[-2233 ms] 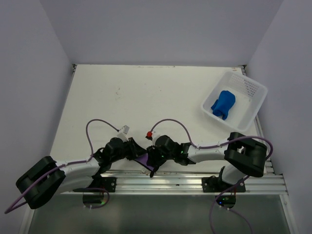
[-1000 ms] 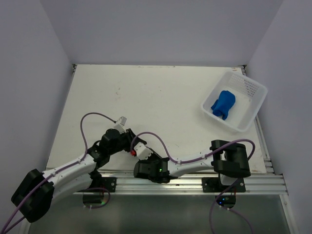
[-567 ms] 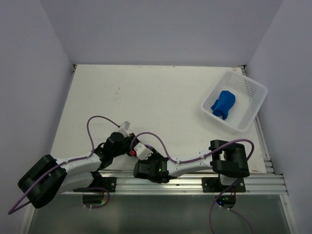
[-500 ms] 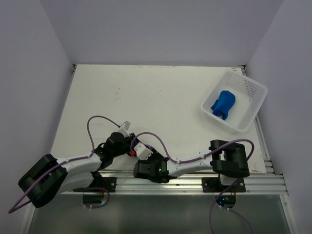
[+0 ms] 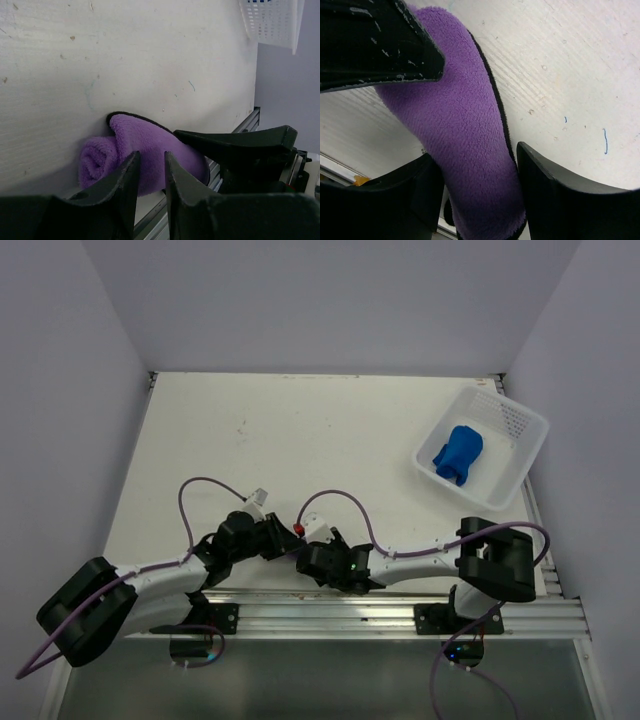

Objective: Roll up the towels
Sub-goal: Place the rolled towel into the container

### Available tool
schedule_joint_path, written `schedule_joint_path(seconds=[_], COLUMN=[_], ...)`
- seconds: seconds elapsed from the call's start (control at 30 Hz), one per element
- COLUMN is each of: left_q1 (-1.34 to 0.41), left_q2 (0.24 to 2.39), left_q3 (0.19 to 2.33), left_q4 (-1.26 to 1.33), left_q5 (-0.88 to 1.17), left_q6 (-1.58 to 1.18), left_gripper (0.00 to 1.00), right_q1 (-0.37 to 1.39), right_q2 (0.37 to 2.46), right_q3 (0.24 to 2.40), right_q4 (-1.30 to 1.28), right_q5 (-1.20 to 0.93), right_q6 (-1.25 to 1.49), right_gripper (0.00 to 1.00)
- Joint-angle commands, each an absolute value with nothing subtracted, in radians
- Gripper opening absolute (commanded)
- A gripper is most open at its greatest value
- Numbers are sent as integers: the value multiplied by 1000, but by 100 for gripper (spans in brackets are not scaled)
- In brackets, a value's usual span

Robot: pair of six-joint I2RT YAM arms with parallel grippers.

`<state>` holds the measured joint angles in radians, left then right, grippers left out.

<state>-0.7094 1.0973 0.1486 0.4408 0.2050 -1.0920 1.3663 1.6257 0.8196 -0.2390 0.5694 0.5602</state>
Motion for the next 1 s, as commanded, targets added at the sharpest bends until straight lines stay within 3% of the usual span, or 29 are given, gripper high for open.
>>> schedule_joint_path(seconds=[0.0, 0.3, 0.5, 0.8, 0.97], left_q1=[-715, -715, -706, -537, -428], left_q2=[1083, 1088, 1089, 1072, 1042], left_q3=[127, 123, 161, 325, 432], left_q4=[434, 434, 425, 263, 129], left_q5=[193, 190, 204, 267, 284], left_q6=[-1088, -1085, -1051, -913, -813], left_gripper=[30, 30, 31, 31, 32], right_q1=[1358, 1364, 1376, 1378, 1379], right_q2=[1600, 1615, 1600, 1533, 1496], right_q3=[784, 782, 769, 738, 741], right_q4=[-164, -149, -147, -158, -199], right_q5=[502, 465, 453, 431, 465], right_q6=[600, 583, 577, 557, 549], right_gripper=[60, 49, 30, 4, 0])
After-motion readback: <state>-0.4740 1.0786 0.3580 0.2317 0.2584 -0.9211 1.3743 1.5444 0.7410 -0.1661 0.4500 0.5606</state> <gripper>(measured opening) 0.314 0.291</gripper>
